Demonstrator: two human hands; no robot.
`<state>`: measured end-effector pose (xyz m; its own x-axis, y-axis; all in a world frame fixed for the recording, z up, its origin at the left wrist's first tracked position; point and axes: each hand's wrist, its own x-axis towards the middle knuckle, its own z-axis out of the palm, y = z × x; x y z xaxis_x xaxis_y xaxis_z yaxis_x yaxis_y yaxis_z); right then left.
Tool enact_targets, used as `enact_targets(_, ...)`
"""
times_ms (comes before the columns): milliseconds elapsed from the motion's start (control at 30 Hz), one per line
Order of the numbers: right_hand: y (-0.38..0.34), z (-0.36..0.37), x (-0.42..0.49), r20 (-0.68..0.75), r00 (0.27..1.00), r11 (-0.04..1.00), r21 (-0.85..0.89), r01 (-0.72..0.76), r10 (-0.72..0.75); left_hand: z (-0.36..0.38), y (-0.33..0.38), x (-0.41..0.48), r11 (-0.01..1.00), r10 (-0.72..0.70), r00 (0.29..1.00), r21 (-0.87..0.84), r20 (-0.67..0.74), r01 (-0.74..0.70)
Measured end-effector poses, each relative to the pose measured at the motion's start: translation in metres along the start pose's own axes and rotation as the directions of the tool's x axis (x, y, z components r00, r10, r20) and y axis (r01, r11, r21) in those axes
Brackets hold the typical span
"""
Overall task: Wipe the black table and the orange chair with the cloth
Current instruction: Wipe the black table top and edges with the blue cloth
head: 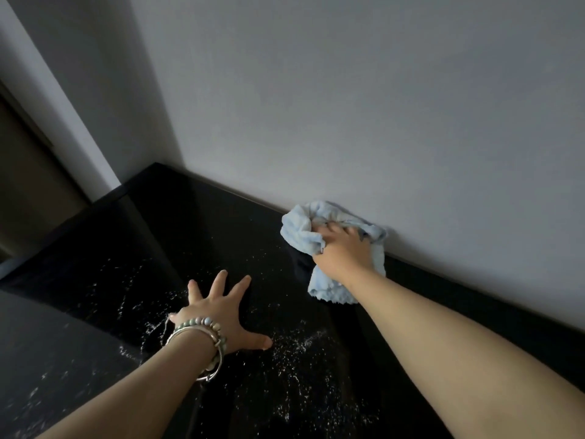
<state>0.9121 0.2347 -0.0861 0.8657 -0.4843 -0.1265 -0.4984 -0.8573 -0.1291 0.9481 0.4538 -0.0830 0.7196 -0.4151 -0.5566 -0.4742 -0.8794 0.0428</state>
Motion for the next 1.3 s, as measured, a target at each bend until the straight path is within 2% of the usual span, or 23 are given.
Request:
enact_targets(167,0.014,0.005,-0.046,0.025,0.991,0.991,0.016,0.131,-0.131,-0.003,0.001,-0.003,1.0,0.003,1.0,-0.006,-0.002,-0.003)
enact_targets(267,0.017,0.013,-0.097,-0.033,0.974,0.975,0.0,0.222,-0.222,-0.002,0.0,-0.01,1.0,0.008,1.0,-0.027,-0.011,-0.008)
enact_targets(333,0.015,0.014,-0.13,-0.059,0.967,0.963,0.09,0.253,-0.248,0.004,0.001,-0.018,0.999,0.008,1.0,-0.047,-0.025,-0.009)
enact_targets(400,0.017,0.016,-0.158,-0.01,0.96,0.944,0.181,0.277,-0.28,0.013,0.002,-0.029,0.998,0.016,1.0,-0.056,-0.022,-0.017)
enact_targets(500,0.026,-0.004,-0.18,0.173,0.898,0.896,0.27,0.352,-0.405,0.03,-0.002,-0.053,0.997,0.058,0.998,-0.049,-0.023,-0.059)
enact_targets(567,0.032,-0.026,-0.171,0.202,0.927,0.907,0.35,0.234,-0.317,0.039,-0.009,-0.066,0.995,0.098,0.994,-0.033,-0.04,-0.099)
enact_targets(600,0.04,-0.028,-0.161,0.139,0.965,0.931,0.324,0.165,-0.22,0.043,-0.012,-0.072,0.993,0.113,0.993,-0.03,-0.039,-0.114)
enact_targets(667,0.048,-0.021,-0.147,-0.017,0.999,0.989,0.139,0.04,-0.038,0.049,-0.014,-0.082,0.991,0.127,0.991,-0.039,-0.033,-0.128)
enact_targets(700,0.05,-0.008,-0.145,-0.046,0.999,0.997,0.081,-0.007,0.011,0.051,-0.014,-0.088,0.99,0.13,0.991,-0.046,-0.025,-0.131)
enact_targets(767,0.041,0.019,-0.158,-0.052,0.996,0.994,0.095,-0.061,0.066,0.056,-0.015,-0.098,0.989,0.133,0.991,-0.061,-0.007,-0.133)
enact_targets(800,0.034,0.029,-0.169,-0.085,0.996,0.992,0.123,-0.028,0.039,0.059,-0.015,-0.102,0.989,0.137,0.991,-0.064,-0.006,-0.137)
enact_targets(900,0.021,0.042,-0.211,-0.185,0.967,0.96,0.187,0.208,-0.173,0.067,-0.018,-0.113,0.987,0.149,0.989,-0.056,-0.021,-0.15)
enact_targets(1033,0.024,0.046,-0.264,-0.055,0.932,0.87,0.341,0.356,-0.359,0.075,-0.018,-0.125,0.989,0.139,0.989,-0.048,-0.047,-0.141)
enact_targets(1100,0.032,0.03,-0.266,-0.053,0.949,0.845,0.443,0.301,-0.311,0.079,-0.017,-0.132,0.988,0.142,0.989,-0.046,-0.051,-0.144)
enact_targets(1133,0.04,0.024,-0.258,-0.072,0.971,0.868,0.438,0.235,-0.227,0.081,-0.016,-0.136,0.988,0.141,0.989,-0.049,-0.048,-0.144)
enact_targets(1233,0.074,0.032,-0.23,-0.094,0.993,0.967,0.251,-0.048,0.073,0.086,-0.015,-0.147,0.989,0.141,0.99,-0.034,-0.026,-0.142)
enact_targets(1300,0.07,0.043,-0.235,-0.089,0.981,0.975,0.155,-0.16,0.175,0.091,-0.013,-0.154,0.989,0.143,0.99,-0.036,-0.015,-0.143)
